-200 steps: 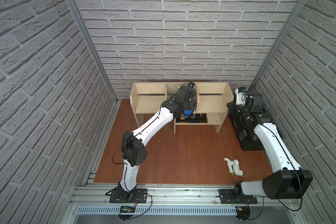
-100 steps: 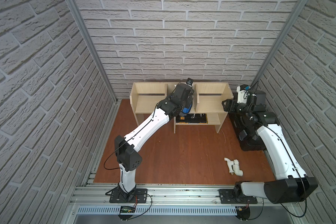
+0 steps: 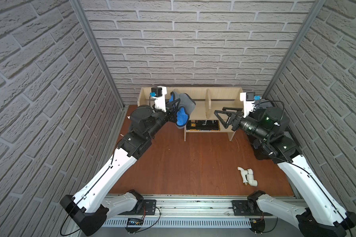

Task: Wipe the bookshelf clean with a cloth
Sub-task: Adjust the cleaning item.

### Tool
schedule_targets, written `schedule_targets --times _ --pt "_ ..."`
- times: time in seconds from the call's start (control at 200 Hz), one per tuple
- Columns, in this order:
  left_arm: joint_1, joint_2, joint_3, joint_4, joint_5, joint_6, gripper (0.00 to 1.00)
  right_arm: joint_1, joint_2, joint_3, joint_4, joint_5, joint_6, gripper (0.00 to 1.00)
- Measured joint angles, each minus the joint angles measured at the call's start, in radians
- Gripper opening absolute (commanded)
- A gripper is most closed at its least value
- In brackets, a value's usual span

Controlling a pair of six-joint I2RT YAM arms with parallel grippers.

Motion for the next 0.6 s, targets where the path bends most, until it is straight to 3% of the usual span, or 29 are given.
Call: schedule_targets --times 0.225,0.415,0.6 --pt "0.003 -0.022 -0.131 0.281 0.290 -0.254 0.00 0.179 0.089 0.000 0.180 -0.092 0.058 0.92" --pt "0.006 -0.018 -0.166 0.490 0.401 -0.405 0.00 0.247 0.098 0.001 0.262 -0.095 0.054 0.87" --pt "0.012 0.052 -0.220 0.810 0.491 -0.614 0.00 0.253 0.096 0.000 0.311 -0.075 0.054 0.86"
